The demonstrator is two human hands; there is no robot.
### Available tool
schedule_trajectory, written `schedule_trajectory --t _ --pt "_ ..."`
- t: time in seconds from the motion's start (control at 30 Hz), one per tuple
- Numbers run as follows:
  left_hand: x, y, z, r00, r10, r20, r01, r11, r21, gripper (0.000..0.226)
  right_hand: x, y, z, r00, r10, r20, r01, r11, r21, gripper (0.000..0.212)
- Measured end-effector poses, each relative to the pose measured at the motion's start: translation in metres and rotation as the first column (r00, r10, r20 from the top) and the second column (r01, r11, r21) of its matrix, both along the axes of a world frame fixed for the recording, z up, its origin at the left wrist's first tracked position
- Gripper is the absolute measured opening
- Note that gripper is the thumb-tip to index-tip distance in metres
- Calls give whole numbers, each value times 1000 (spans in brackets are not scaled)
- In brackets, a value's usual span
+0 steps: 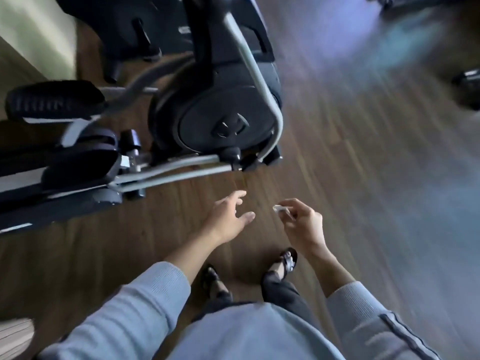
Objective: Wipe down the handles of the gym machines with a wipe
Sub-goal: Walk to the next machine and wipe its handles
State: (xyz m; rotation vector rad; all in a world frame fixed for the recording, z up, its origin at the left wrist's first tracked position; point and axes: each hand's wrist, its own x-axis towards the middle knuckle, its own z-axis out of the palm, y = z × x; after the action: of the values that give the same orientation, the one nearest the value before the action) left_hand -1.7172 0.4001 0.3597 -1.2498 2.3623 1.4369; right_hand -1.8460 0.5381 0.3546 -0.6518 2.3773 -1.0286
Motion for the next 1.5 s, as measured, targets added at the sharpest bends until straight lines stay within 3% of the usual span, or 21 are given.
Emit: schedule_trajectory --t 0.17,0.4,0.83,1.03,1.27,1.4,1.5 --pt "-59 60 -31 979 -131 155 117 989 94 53 -46 86 -42 996 -54 78 40 986 163 5" --pt "-139 109 -43 956 -210 203 186 974 132 46 -127 164 -53 974 -166 152 126 963 239 13" --pt "-303 130 -41 953 -267 144 245 958 150 43 -249 189 -59 902 -349 255 328 937 121 9" --pt "-433 135 -44 946 -324 29 317 937 146 42 -364 200 -42 893 -424 148 414 905 94 11" --pt "-606 128 -35 833 -553 -28 553 832 40 45 -506 197 -15 862 -506 11 504 861 63 11" --pt "-679 125 -25 809 -587 -20 587 809 -9 47 -575 187 -13 805 -590 61 590 807 4 9" --pt "-723 122 -28 820 -572 6 572 820 -13 48 -627 182 -16 820 -568 69 570 821 -19 16"
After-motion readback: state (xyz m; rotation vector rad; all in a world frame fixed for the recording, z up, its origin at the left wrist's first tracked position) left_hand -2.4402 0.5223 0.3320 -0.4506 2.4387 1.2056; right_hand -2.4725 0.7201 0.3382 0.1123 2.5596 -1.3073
